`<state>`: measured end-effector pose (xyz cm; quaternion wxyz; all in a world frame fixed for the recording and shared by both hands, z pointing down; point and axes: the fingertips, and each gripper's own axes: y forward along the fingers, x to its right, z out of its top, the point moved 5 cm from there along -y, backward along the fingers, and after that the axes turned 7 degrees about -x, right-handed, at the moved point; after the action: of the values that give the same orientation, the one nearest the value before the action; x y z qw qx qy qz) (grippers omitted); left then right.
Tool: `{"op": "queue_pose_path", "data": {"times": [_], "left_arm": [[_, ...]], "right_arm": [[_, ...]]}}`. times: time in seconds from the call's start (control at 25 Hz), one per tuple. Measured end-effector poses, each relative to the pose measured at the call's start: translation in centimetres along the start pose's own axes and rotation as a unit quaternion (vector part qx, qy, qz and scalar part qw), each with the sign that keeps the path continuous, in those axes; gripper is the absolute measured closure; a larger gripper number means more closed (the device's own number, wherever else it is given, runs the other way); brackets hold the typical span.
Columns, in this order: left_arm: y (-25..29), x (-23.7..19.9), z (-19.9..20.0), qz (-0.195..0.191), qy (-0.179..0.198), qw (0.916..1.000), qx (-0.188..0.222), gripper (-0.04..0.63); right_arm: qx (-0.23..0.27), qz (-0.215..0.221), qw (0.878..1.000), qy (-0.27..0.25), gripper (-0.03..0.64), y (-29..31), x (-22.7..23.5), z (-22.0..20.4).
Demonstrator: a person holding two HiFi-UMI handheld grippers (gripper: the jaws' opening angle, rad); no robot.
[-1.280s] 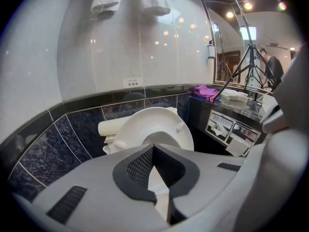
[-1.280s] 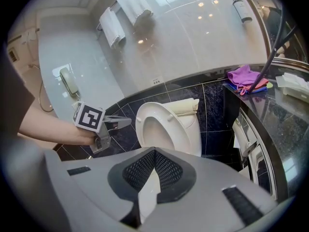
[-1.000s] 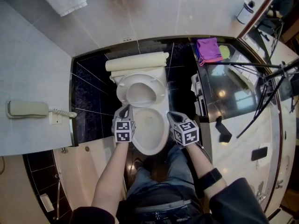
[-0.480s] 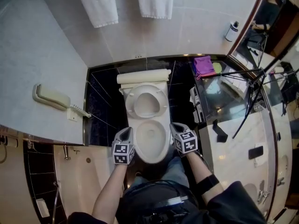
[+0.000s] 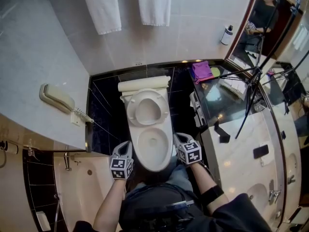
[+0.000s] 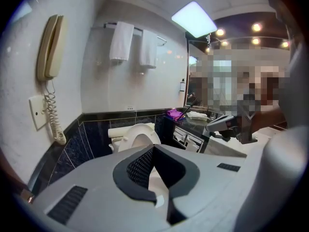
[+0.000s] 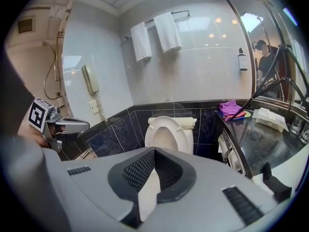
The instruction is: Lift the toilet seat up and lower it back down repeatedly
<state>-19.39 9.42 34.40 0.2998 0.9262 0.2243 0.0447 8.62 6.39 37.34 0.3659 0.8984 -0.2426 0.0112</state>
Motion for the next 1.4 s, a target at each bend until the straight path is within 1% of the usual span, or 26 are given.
{"op": "queue_pose_path", "data": {"times": [0.24, 0.44, 0.6, 0.72, 0.76, 0.8, 0.96, 1.12, 1.16, 1.4], "left_arm": [[-0.3, 0.8, -0.1, 0.002, 0.002, 1.0, 0.001, 0.598], [0.2, 1.0, 0.2, 0.006, 0.003, 1.0, 0.002, 0.598], [1.0, 1.1, 0.5, 0.005, 0.0, 1.0, 0.003, 0.598], [2.0, 1.1, 0.6, 0.009, 0.0, 1.0, -0.002, 0.598], [2.3, 1.1, 0.7, 0.011, 0.001, 0.9999, -0.003, 0.598], [2.7, 1.0, 0.9, 0.013, 0.003, 0.9999, -0.003, 0.598], [4.5, 0.6, 2.0, 0.02, 0.003, 0.9998, -0.004, 0.598], [6.8, 0.1, 2.8, 0.034, -0.002, 0.9994, -0.01, 0.598], [7.5, -0.1, 3.0, 0.037, -0.002, 0.9992, -0.012, 0.598], [12.0, -0.8, 4.3, 0.046, -0.012, 0.9985, -0.027, 0.598]], "right_arm": [[-0.007, 0.0, 1.0, 0.006, 0.605, -0.9, 0.2, -1.4], [-0.004, -0.002, 1.0, 0.0, 0.597, -0.7, 0.6, -1.0], [-0.004, -0.02, 0.999, -0.032, 0.595, -0.1, 1.7, 0.4], [-0.012, -0.027, 0.997, -0.068, 0.591, 0.8, 2.5, 2.3], [-0.017, -0.027, 0.996, -0.081, 0.585, 1.1, 2.5, 3.0], [-0.021, -0.025, 0.995, -0.095, 0.561, 1.6, 2.6, 3.8], [-0.039, -0.027, 0.986, -0.16, 0.465, 4.4, 3.5, 6.3], [-0.051, -0.031, 0.975, -0.215, 0.397, 8.0, 5.1, 8.3], [-0.054, -0.035, 0.971, -0.231, 0.389, 8.9, 5.6, 8.9], [-0.065, -0.046, 0.944, -0.319, 0.388, 17.0, 8.5, 11.6]]}}
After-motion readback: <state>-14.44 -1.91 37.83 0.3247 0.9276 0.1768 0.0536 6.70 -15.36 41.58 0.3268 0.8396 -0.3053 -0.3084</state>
